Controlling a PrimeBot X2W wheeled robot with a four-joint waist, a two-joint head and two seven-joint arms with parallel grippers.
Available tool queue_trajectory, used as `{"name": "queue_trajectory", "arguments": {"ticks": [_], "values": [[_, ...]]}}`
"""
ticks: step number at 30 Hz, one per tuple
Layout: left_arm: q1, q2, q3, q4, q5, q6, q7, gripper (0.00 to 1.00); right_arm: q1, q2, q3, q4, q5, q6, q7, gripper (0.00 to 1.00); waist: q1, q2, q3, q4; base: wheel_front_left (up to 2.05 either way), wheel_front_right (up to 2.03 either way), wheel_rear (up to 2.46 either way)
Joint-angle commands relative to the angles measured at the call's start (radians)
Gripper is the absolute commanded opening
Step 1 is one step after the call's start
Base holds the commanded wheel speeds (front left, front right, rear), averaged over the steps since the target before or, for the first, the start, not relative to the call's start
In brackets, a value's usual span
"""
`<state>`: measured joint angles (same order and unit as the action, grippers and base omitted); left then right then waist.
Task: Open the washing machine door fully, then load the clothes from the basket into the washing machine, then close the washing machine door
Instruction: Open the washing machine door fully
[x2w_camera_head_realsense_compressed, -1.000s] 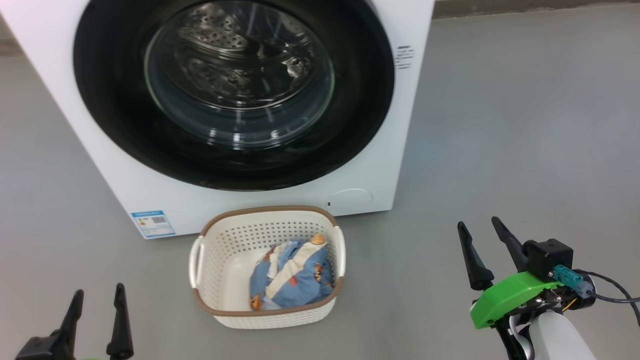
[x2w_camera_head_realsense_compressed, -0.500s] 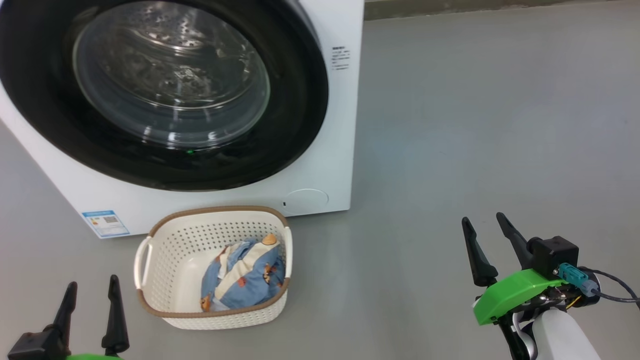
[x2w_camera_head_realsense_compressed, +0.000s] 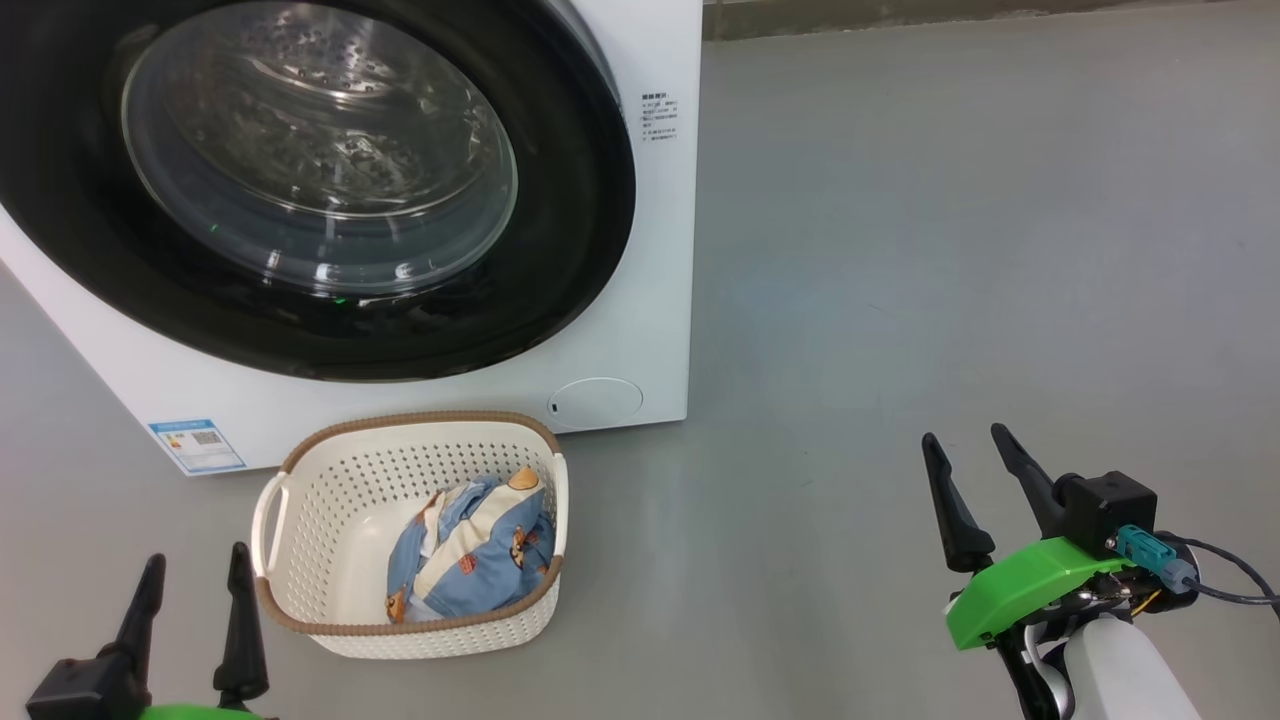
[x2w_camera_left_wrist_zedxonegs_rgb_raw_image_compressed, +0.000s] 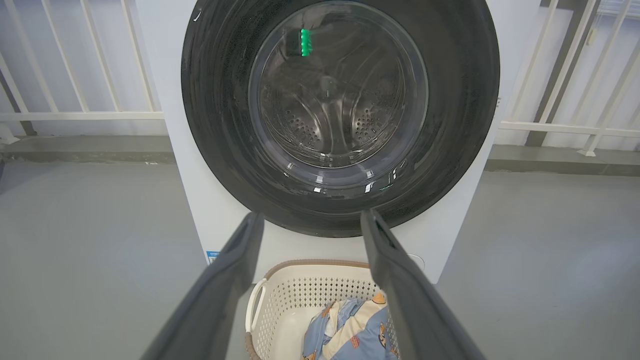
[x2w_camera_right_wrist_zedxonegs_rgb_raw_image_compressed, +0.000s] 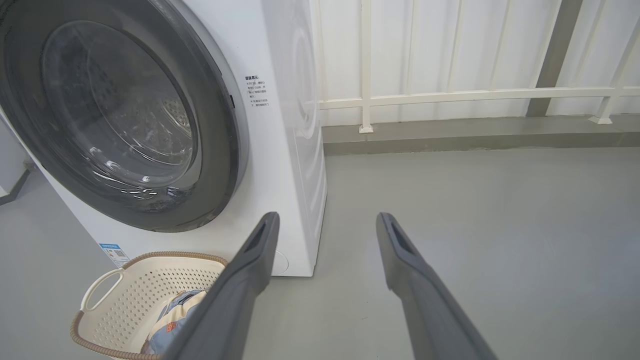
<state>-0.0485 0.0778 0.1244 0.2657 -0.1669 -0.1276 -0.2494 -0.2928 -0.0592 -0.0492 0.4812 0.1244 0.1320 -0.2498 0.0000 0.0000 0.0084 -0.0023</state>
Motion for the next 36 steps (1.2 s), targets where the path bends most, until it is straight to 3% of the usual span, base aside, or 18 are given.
{"name": "queue_trajectory", "arguments": {"ticks": [1,22,36], "values": [[-0.027,0.02,0.026,-0.031,0.008,-0.002,-0.012,1.0,-0.022,0.003,0.022,-0.028,-0.004,-0.001,-0.012,1.0,0.0,0.0,0.0,0.0,0.0,0.0,0.0],[-0.006,0.025,-0.008,-0.057,0.0,-0.003,-0.012,1.0,-0.021,0.002,0.014,-0.038,-0.001,-0.001,-0.012,1.0,0.0,0.0,0.005,0.01,0.0,0.0,0.0],[0.008,0.028,-0.069,-0.074,-0.028,-0.003,-0.012,1.0,-0.105,0.006,-0.003,-0.109,0.142,-0.001,-0.012,1.0,0.0,0.0,0.043,0.019,0.0,0.0,0.0]]}}
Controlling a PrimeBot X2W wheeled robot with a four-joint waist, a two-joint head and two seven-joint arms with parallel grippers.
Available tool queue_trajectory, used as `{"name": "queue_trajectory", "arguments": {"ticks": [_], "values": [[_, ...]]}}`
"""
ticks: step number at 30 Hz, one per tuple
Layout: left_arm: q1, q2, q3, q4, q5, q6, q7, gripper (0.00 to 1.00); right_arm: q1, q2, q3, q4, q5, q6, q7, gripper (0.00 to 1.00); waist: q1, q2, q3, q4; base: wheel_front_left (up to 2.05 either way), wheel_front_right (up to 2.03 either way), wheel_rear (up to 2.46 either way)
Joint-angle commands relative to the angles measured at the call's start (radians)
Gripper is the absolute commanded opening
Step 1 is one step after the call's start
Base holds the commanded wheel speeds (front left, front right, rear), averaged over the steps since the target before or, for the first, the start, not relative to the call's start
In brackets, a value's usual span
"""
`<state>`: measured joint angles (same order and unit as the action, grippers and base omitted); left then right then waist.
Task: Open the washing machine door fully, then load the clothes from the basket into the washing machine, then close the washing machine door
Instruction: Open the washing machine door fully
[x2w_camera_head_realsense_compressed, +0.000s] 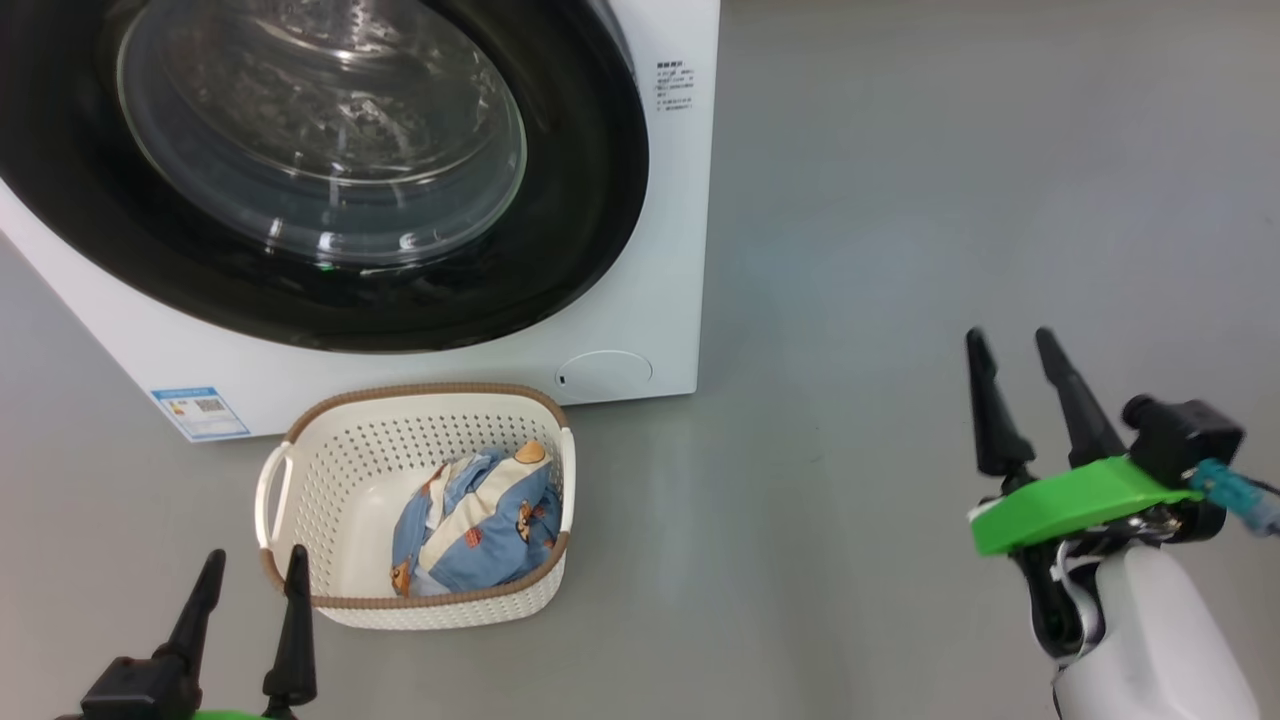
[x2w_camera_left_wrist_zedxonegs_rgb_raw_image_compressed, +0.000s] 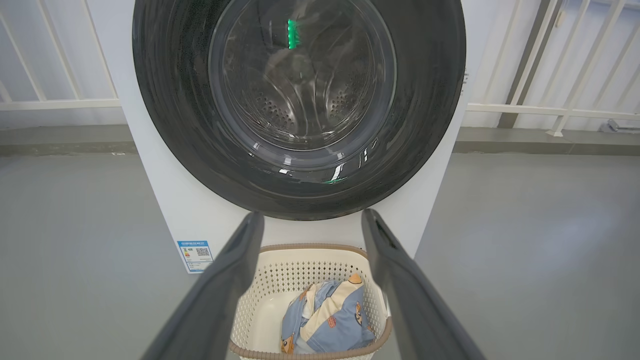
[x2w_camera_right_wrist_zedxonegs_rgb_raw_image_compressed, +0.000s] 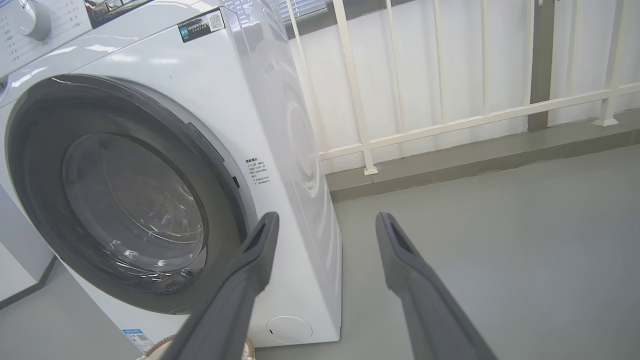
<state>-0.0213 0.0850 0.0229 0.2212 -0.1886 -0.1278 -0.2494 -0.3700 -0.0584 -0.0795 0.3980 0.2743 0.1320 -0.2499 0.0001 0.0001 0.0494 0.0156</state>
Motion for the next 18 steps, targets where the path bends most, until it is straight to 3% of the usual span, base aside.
{"name": "queue_trajectory", "arguments": {"ticks": [1,5,10,14,18], "values": [[-0.019,0.022,0.031,-0.03,-0.009,-0.003,-0.012,1.0,-0.037,0.006,0.02,-0.027,0.024,-0.001,-0.012,1.0,-0.0001,-0.0001,0.005,0.002,0.0,0.0,0.0],[-0.023,0.027,0.026,-0.033,-0.018,-0.003,-0.012,1.0,-0.082,0.007,-0.006,-0.025,0.159,-0.001,-0.002,1.0,-0.0001,-0.0001,0.02,0.008,0.0,0.0,0.0],[-0.039,0.028,0.011,-0.031,-0.032,-0.003,-0.012,1.0,-0.162,0.008,-0.04,0.001,0.45,-0.001,0.058,1.0,-0.0001,-0.0001,0.052,0.023,0.0,0.0,0.0],[-0.051,0.027,0.002,-0.031,-0.039,-0.003,-0.012,1.0,-0.223,0.008,-0.054,0.035,0.627,-0.001,0.104,0.03,-0.0001,-0.0001,0.08,0.034,0.0,0.0,0.0],[-0.065,0.027,-0.007,-0.031,-0.043,-0.003,-0.012,1.0,-0.288,0.008,-0.078,0.078,0.733,-0.001,0.138,0.0,-0.0001,-0.0001,0.106,0.05,0.0,0.0,0.0]]}}
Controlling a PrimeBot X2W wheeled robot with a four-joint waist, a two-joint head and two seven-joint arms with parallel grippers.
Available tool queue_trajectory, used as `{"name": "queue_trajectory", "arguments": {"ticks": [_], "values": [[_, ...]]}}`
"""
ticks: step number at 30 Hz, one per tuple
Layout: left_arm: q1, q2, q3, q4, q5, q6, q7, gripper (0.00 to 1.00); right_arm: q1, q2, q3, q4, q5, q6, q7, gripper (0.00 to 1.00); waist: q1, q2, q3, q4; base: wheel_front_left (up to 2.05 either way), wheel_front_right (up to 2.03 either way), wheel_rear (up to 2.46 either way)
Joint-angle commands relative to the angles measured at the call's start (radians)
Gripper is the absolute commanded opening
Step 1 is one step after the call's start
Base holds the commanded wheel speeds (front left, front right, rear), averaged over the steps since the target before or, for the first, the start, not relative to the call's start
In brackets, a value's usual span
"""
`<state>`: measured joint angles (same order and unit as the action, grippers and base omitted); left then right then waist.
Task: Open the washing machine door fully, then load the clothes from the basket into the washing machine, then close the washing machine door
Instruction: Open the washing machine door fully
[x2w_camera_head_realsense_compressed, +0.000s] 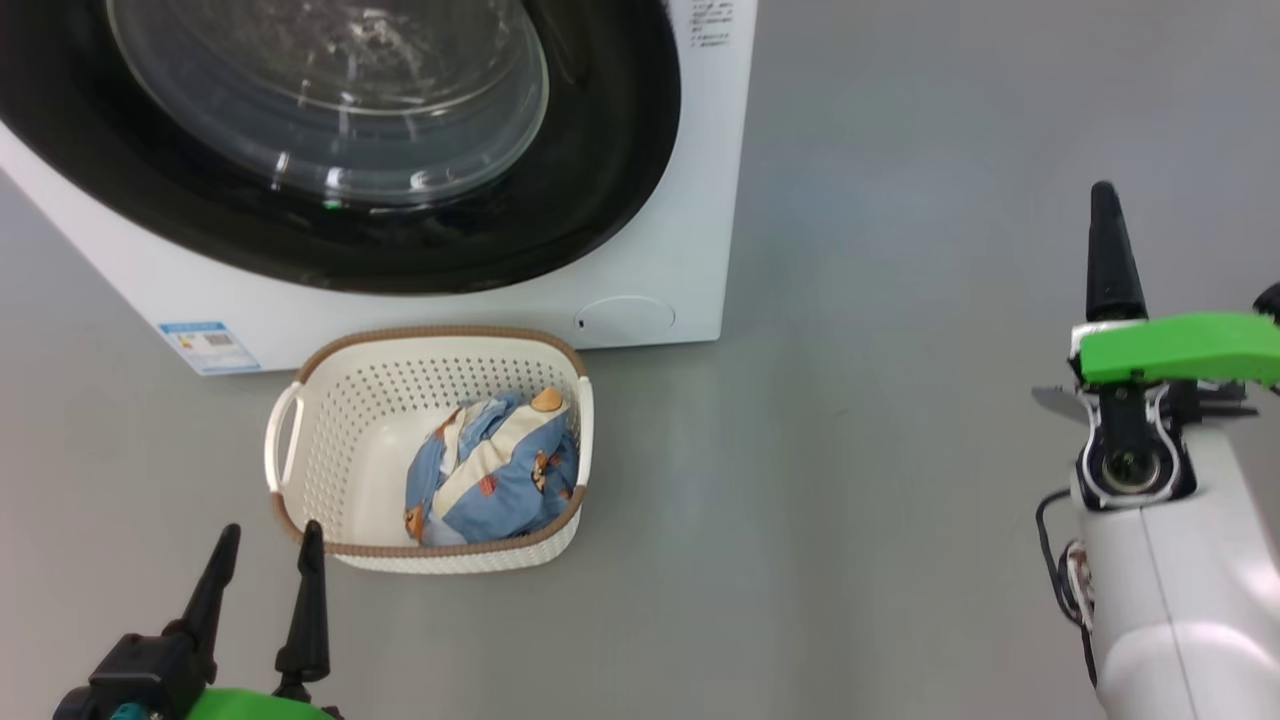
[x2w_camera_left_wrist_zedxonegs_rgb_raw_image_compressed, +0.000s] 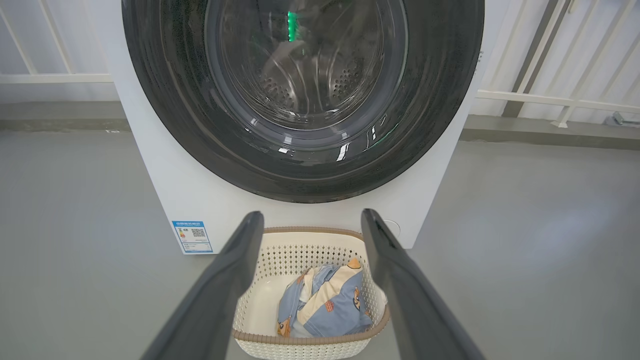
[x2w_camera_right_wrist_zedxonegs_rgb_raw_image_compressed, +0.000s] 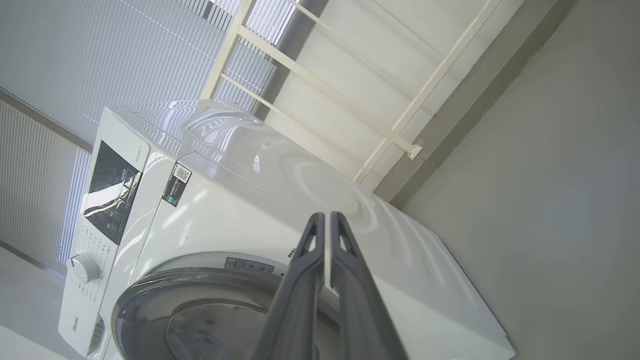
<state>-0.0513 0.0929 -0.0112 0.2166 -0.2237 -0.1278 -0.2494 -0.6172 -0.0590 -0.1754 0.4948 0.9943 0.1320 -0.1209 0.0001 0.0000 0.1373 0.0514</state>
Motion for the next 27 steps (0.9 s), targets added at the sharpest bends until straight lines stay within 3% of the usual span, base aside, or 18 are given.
{"name": "queue_trajectory", "arguments": {"ticks": [1,15,27], "values": [[-0.038,0.018,0.024,-0.026,-0.01,-0.003,-0.012,1.0,-0.057,0.009,0.009,-0.005,0.036,-0.001,0.018,0.0,-0.0001,0.0,0.025,0.018,0.0,0.0,0.0],[-0.116,0.013,-0.019,-0.031,-0.037,-0.003,-0.012,1.0,-0.337,0.009,-0.064,0.173,0.227,-0.001,0.289,0.0,-0.0001,0.0,0.14,0.062,0.0,0.0,0.0],[-0.182,0.003,-0.049,-0.055,-0.05,-0.003,-0.012,1.0,-0.602,0.009,-0.093,0.339,0.212,-0.001,0.417,0.0,-0.0001,0.0,0.235,0.099,0.0,0.0,0.0]]}}
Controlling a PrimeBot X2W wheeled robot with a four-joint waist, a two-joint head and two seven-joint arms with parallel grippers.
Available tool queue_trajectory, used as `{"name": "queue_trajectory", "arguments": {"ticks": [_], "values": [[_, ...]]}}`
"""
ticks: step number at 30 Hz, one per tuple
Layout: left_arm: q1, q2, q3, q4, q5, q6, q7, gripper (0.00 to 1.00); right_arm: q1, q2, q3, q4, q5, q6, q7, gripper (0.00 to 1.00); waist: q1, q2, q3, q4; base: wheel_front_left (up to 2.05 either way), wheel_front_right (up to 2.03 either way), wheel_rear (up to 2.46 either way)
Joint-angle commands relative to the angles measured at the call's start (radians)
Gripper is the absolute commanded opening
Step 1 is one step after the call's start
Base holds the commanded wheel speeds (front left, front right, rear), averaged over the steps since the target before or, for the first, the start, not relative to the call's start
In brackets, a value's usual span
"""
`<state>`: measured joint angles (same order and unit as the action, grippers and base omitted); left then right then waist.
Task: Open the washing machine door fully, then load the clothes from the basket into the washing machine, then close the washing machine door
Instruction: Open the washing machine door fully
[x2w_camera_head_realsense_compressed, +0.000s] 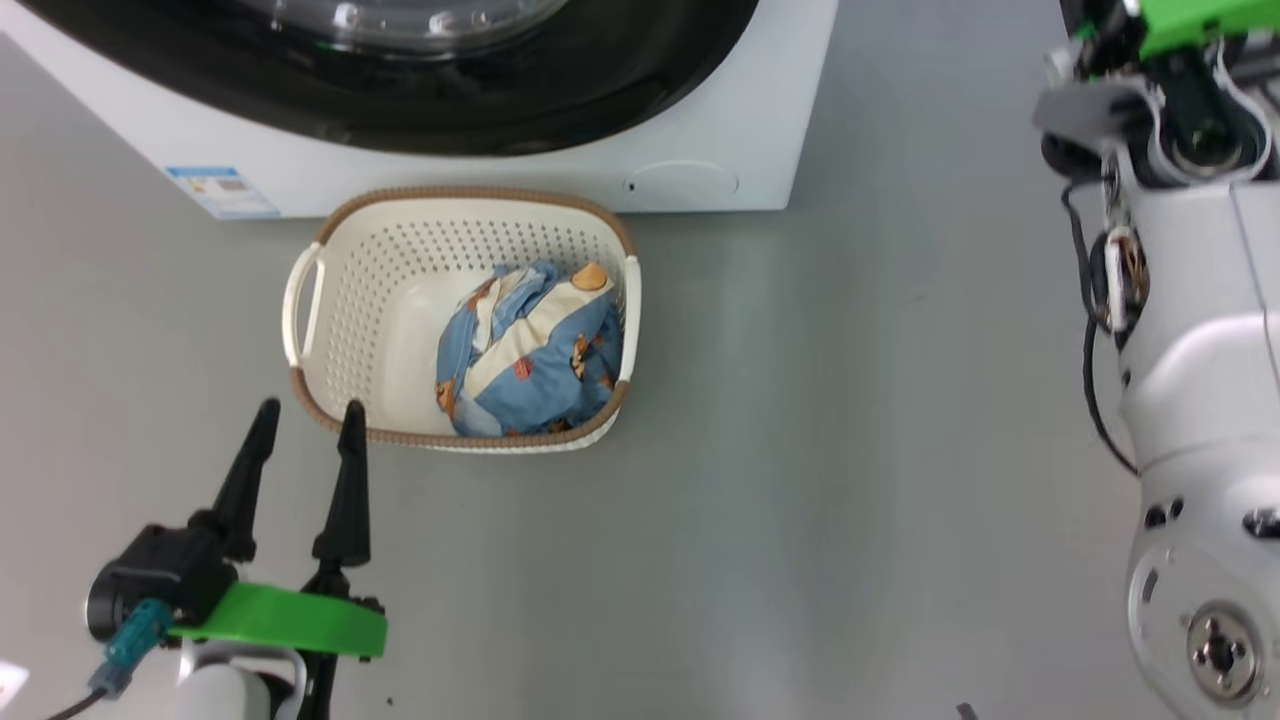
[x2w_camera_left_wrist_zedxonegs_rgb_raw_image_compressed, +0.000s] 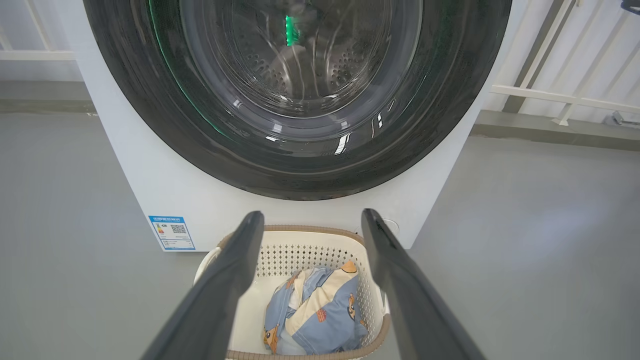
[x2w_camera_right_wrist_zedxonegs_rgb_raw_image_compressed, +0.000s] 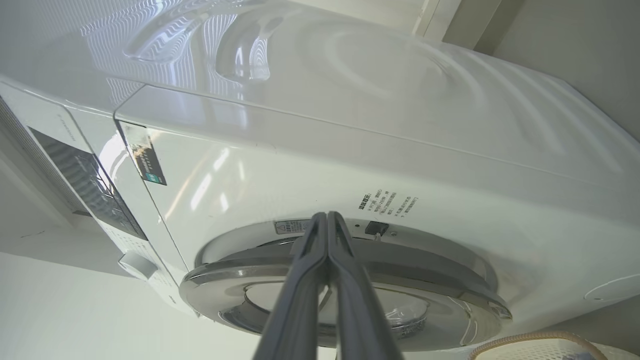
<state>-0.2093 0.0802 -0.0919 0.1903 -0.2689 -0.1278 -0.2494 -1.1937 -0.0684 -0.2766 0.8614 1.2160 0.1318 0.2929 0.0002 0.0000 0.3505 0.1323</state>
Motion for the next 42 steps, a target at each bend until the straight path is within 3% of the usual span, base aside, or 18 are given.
{"name": "queue_trajectory", "arguments": {"ticks": [1,11,20,42], "values": [[-0.03,0.014,0.03,-0.033,-0.006,-0.003,-0.012,1.0,-0.048,0.018,0.008,-0.009,-0.012,-0.001,0.013,0.0,-0.0002,0.0,0.029,0.022,0.0,0.0,0.0],[-0.095,-0.004,-0.016,-0.084,-0.019,-0.003,-0.012,1.0,-0.258,0.018,0.018,0.152,-0.09,-0.001,0.054,0.0,-0.0002,0.0,0.093,0.077,0.0,0.0,0.0],[-0.132,-0.02,-0.063,-0.113,-0.04,-0.003,-0.012,1.0,-0.403,0.012,0.008,0.284,-0.161,-0.001,0.028,0.0,-0.0002,0.0,0.141,0.124,0.0,0.0,0.0],[-0.162,-0.03,-0.102,-0.115,-0.1,-0.003,-0.012,1.0,-0.538,-0.012,-0.002,0.416,-0.237,-0.001,-0.005,0.0,-0.0002,0.0,0.204,0.195,0.0,0.0,0.0]]}}
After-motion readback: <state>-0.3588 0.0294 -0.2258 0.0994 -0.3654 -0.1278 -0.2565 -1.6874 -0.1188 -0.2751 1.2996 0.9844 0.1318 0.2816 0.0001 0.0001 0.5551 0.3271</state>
